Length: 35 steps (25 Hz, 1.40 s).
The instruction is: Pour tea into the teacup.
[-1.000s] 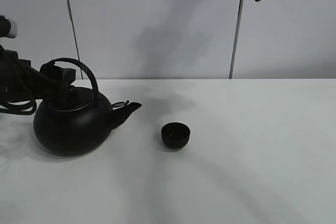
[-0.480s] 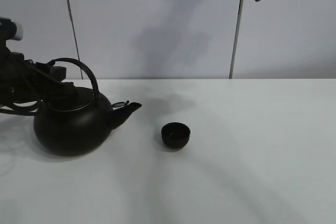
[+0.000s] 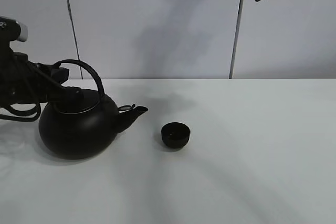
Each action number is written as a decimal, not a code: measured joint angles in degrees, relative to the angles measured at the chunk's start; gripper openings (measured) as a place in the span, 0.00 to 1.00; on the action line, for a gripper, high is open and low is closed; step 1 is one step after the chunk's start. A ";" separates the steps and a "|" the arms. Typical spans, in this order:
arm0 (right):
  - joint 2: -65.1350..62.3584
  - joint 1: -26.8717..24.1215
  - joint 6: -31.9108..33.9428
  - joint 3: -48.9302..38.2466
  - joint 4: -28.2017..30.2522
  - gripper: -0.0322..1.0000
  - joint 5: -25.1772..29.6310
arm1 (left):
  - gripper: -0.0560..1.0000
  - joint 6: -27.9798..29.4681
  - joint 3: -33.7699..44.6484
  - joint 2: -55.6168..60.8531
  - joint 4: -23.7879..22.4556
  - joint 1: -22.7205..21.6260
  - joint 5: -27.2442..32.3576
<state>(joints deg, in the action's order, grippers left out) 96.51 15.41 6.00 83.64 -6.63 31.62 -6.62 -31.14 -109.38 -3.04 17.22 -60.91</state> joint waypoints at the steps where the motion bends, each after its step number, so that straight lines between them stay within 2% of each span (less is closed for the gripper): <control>1: 0.00 0.00 0.00 0.00 0.00 0.63 0.00 | 0.19 -0.08 0.00 0.67 -0.25 0.05 1.39; 6: 0.00 0.00 0.00 0.00 0.00 0.63 0.00 | 0.17 -0.70 -2.14 3.34 -2.00 0.16 8.86; 14: 0.00 0.00 0.00 0.00 0.00 0.63 -0.04 | 0.17 -0.75 -8.58 3.49 -3.10 2.95 15.55; 22: 0.00 0.00 0.00 0.00 0.00 0.63 -0.04 | 0.16 -0.81 -13.72 3.49 -6.40 3.29 22.23; 29: 0.00 0.00 0.00 0.00 0.00 0.63 -0.04 | 0.16 -2.20 -15.88 3.34 -6.97 3.29 24.95; 35: 0.00 0.00 0.00 0.00 0.00 0.63 -0.04 | 0.16 -2.59 -17.02 2.09 -7.14 3.29 25.05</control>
<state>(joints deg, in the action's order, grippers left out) 96.51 15.41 6.00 83.64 -6.63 31.57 -9.22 -48.16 -107.30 -10.18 20.51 -35.86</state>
